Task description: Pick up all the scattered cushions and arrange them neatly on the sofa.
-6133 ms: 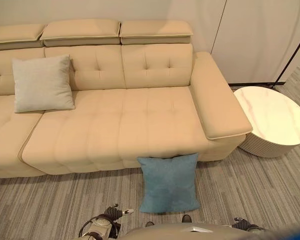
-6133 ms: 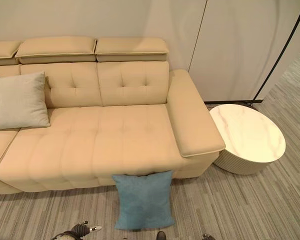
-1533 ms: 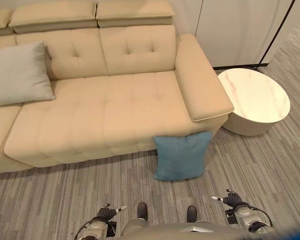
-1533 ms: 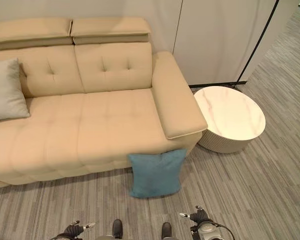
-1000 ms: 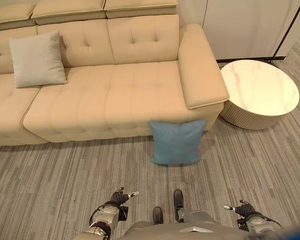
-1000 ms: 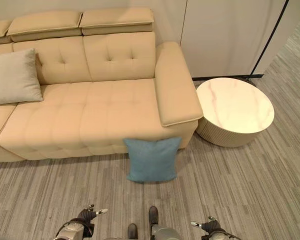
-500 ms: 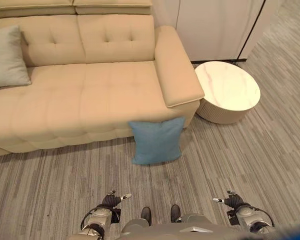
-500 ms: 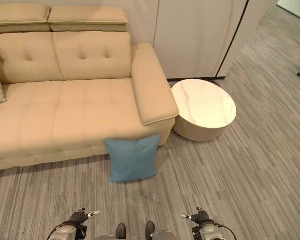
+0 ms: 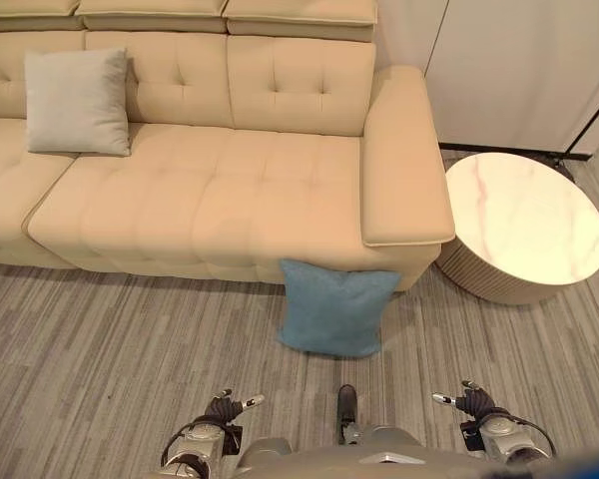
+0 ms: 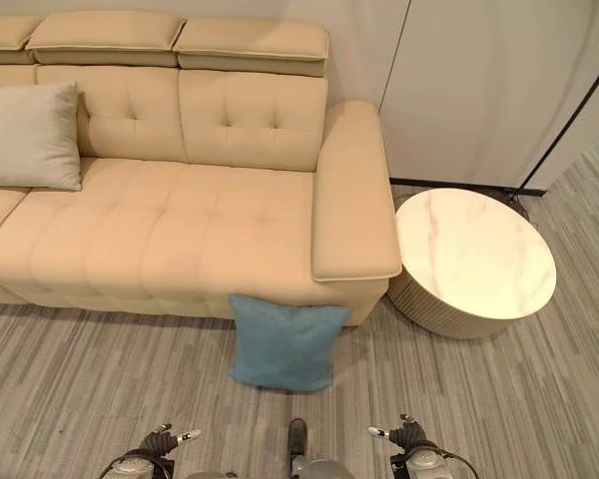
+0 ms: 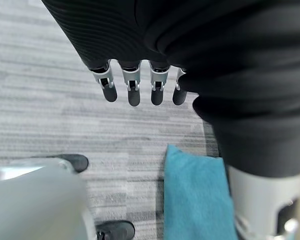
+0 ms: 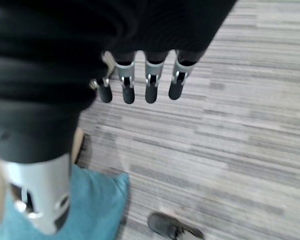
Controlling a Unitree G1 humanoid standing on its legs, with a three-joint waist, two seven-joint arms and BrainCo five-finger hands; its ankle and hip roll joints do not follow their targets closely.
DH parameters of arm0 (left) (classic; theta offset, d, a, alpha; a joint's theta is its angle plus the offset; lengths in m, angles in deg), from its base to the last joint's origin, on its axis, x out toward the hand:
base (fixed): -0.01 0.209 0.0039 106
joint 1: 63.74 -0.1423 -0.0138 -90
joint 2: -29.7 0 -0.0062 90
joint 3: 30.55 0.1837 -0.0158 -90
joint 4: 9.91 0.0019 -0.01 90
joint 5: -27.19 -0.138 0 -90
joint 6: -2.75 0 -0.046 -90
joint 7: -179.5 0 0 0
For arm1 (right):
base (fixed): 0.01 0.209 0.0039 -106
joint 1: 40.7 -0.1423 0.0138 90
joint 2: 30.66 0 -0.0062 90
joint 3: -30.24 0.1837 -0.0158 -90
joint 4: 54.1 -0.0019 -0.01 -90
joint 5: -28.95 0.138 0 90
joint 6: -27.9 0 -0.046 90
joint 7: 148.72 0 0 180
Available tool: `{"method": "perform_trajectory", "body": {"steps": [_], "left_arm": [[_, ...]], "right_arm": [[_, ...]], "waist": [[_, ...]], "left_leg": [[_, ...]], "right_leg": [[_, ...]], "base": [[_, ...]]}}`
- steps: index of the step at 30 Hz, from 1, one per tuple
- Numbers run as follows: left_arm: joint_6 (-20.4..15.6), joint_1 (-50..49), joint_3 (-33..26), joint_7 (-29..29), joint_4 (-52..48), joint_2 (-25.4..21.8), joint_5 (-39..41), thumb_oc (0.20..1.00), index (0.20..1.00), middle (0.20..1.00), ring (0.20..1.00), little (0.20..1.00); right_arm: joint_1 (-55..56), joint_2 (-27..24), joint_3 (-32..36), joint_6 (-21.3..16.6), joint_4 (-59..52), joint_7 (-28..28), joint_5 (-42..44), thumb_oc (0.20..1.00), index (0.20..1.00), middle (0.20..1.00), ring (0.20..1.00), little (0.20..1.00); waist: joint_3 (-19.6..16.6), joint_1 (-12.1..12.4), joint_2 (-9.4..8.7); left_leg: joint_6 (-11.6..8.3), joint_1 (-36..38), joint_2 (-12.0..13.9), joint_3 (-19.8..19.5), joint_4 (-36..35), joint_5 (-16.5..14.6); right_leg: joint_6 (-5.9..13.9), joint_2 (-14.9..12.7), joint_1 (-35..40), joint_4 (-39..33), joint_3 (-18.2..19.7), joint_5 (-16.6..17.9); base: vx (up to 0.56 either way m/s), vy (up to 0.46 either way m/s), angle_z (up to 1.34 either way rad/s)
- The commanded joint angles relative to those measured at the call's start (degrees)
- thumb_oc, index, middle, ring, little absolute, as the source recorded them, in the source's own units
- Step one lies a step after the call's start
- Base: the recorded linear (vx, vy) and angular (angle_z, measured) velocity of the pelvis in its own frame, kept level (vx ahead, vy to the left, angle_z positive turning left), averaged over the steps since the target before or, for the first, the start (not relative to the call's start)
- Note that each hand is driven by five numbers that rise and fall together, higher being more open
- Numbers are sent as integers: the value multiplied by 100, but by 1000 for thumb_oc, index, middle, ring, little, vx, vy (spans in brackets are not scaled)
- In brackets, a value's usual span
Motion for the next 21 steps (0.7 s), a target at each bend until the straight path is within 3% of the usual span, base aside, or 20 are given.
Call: {"method": "perform_trajectory", "body": {"steps": [1,7,13,18,21], "left_arm": [[-36,84,95,-19,56,-27,-137,1000,1000,1000,1000,1000],[7,28,26,-59,-13,-20,-139,1000,1000,1000,1000,1000],[35,-63,-31,-48,-44,-25,-156,1000,1000,1000,1000,1000],[-7,98,-49,9,-404,-153,-57,1000,1000,1000,1000,1000],[-36,174,-60,50,-792,-221,18,1000,1000,1000,1000,1000]], "right_arm": [[39,-81,-12,-33,214,12,140,1000,1000,1000,1000,1000],[26,-128,-32,16,154,-2,117,1000,1000,1000,1000,1000],[-85,-36,-216,-7,42,-15,-6,1000,1000,1000,1000,1000],[-377,-34,-380,-44,-326,61,37,1000,1000,1000,1000,1000],[-544,-22,-471,-86,-497,125,83,1000,1000,1000,1000,1000]], "waist": [[-5,-145,34],[93,14,89],[7,114,189],[204,199,130],[272,270,91]], "left_leg": [[393,-127,-151,427,-1368,309],[306,-847,-205,405,-1409,719],[415,-277,-211,498,-1854,601],[535,-558,-214,746,-1431,391],[558,-773,-203,874,-1379,366]], "right_leg": [[754,-201,225,352,322,-11],[697,-71,529,336,615,-221],[813,-75,535,566,872,-329],[941,-165,136,881,965,-244],[1012,-228,-22,777,808,-118]], "base": [[153,-10,9],[140,39,-14],[149,147,-61],[-50,95,-61],[-90,15,-39]]}}
